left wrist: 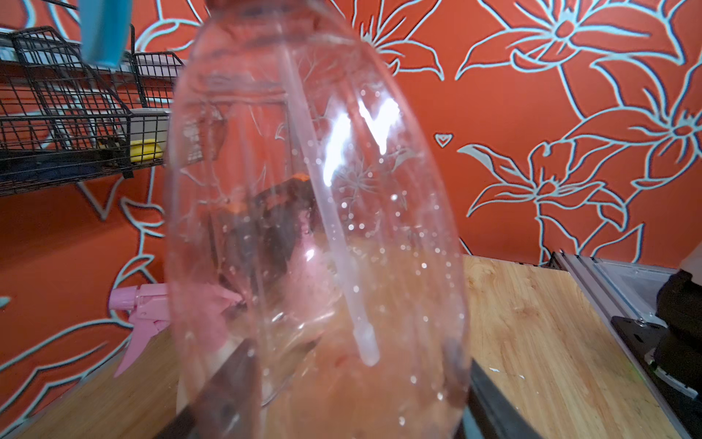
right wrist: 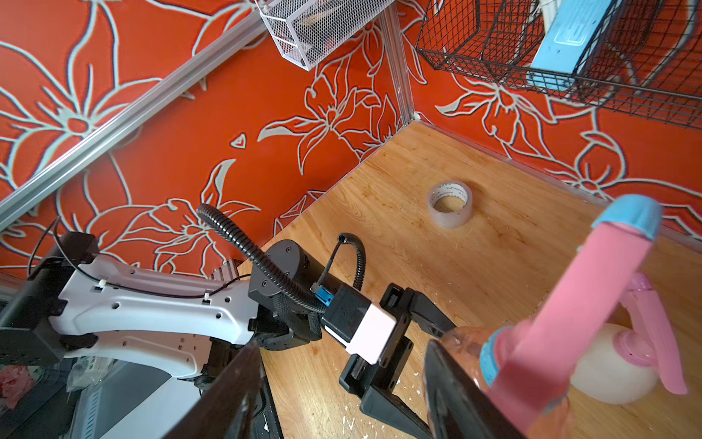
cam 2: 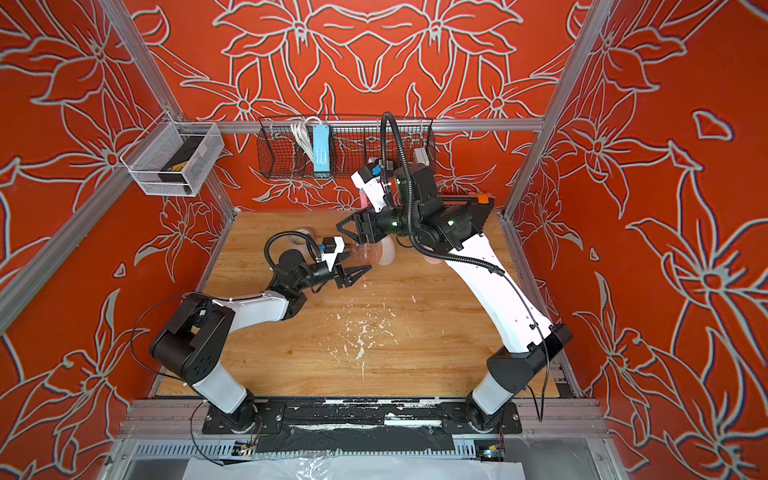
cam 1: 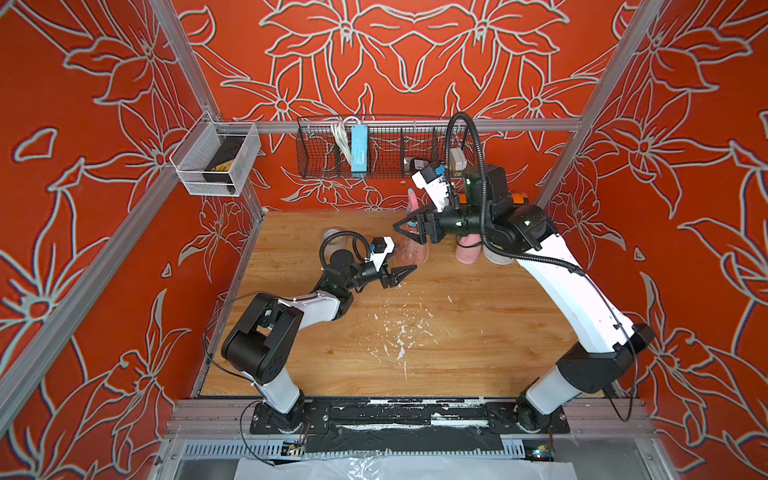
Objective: Attach spray nozzles to spray bottles
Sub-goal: Screw the spray nozzle on the spray bottle.
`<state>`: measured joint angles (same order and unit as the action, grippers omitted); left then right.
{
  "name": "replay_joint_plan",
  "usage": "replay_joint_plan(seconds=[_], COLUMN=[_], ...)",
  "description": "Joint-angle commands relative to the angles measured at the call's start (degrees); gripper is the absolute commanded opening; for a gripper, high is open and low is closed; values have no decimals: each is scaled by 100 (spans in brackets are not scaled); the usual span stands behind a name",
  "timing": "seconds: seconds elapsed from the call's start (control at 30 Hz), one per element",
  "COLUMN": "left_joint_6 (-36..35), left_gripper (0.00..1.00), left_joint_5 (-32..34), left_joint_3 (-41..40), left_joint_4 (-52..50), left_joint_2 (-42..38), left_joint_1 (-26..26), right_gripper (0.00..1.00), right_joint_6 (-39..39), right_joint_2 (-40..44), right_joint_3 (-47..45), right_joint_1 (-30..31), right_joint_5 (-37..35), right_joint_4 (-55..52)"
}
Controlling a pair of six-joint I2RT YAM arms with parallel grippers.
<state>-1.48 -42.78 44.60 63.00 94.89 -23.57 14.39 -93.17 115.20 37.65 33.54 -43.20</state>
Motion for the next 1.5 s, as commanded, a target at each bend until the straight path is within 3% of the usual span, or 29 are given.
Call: replay_joint_plan(seconds=[0.0,0.17,0.43,0.7,1.47], left_joint_6=[-11,-76,-10,-90,-28], left_gripper=[44,44,44,44,44], left_joint_5=[-112,-90,-97,-90,-116], left_joint_3=[154,97,102,117,154], left_joint_4=[168,169,262,160,160], left_joint_2=[-138,-146,-102,-182,-176], left_joint_1=[19,19,19,48,46], right_gripper=[68,68,75,76,73], right_joint_6=[46,-78,-165,113,301], right_joint_2=[-274,-189,460,552,217], right_joint_3=[302,474,-110,-472,-388], right_joint_1=[88,155,-127,-587,-78], right_joint_5=[48,72,-726,-402,-5], right_joint_4=[81,-60,221,290,430])
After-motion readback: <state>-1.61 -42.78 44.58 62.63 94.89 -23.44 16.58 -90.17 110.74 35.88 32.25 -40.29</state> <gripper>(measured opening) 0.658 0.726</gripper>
